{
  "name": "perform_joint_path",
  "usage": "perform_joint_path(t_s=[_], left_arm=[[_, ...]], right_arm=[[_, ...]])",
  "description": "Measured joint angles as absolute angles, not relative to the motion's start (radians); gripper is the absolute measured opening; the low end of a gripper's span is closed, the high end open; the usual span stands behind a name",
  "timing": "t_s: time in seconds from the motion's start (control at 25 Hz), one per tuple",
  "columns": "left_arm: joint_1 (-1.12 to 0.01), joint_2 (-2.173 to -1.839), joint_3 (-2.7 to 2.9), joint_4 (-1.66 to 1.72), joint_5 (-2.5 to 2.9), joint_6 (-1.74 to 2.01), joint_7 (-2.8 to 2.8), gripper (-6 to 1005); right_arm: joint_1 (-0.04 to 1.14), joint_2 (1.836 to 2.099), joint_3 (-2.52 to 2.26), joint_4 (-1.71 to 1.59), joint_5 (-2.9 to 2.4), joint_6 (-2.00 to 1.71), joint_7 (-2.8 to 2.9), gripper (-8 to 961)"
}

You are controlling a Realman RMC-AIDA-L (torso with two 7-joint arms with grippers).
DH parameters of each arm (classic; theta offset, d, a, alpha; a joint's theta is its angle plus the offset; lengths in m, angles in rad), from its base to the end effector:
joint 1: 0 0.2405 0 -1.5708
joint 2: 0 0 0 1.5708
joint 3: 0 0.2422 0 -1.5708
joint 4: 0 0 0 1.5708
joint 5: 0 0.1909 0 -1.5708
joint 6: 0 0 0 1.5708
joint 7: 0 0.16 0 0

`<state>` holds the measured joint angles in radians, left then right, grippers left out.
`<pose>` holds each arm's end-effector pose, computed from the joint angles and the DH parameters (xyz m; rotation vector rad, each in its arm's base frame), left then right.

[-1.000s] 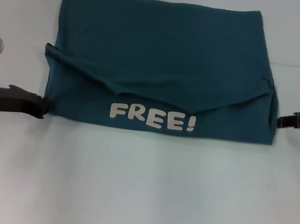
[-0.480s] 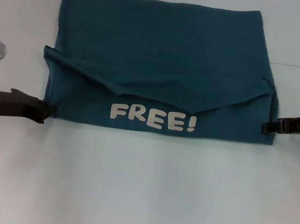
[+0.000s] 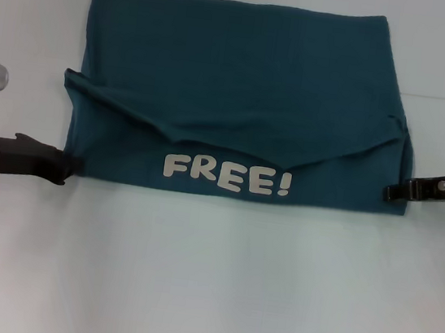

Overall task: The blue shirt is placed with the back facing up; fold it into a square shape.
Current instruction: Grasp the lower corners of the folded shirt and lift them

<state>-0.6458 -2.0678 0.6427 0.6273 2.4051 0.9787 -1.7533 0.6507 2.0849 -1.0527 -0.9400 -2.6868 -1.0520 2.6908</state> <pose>-0.3017 0.3804 0.0020 -2.3030 -0.9752 -0.0729 0.2609 0.3945 0.0096 -2.0468 1.3456 -0.1088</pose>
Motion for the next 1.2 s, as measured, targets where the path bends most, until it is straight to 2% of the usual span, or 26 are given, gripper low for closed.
perform_joint_path(t_s=[0.32, 0.88, 1.08, 1.2], left_arm=[[-0.646, -2.068, 0.643, 0.627, 2.406, 0.979, -1.753, 52], [-0.646, -2.069, 0.643, 0.627, 2.408, 0.979, -1.753, 53], [-0.646, -2.069, 0.643, 0.627, 2.408, 0.979, -1.753, 52], [-0.646, -2.069, 0.643, 0.627, 2.408, 0.979, -1.753, 52]], right_arm=[[0.659, 2.085, -1.054, -0.904, -2.689, -1.023, 2.687, 607], [0.685, 2.085, -1.05, -0.843, -2.691, -0.975, 2.673, 421], [0.688, 2.085, -1.049, -0.832, -2.69, -0.956, 2.673, 425], [0.688, 2.085, -1.049, -0.831, -2.689, -0.955, 2.678, 339]])
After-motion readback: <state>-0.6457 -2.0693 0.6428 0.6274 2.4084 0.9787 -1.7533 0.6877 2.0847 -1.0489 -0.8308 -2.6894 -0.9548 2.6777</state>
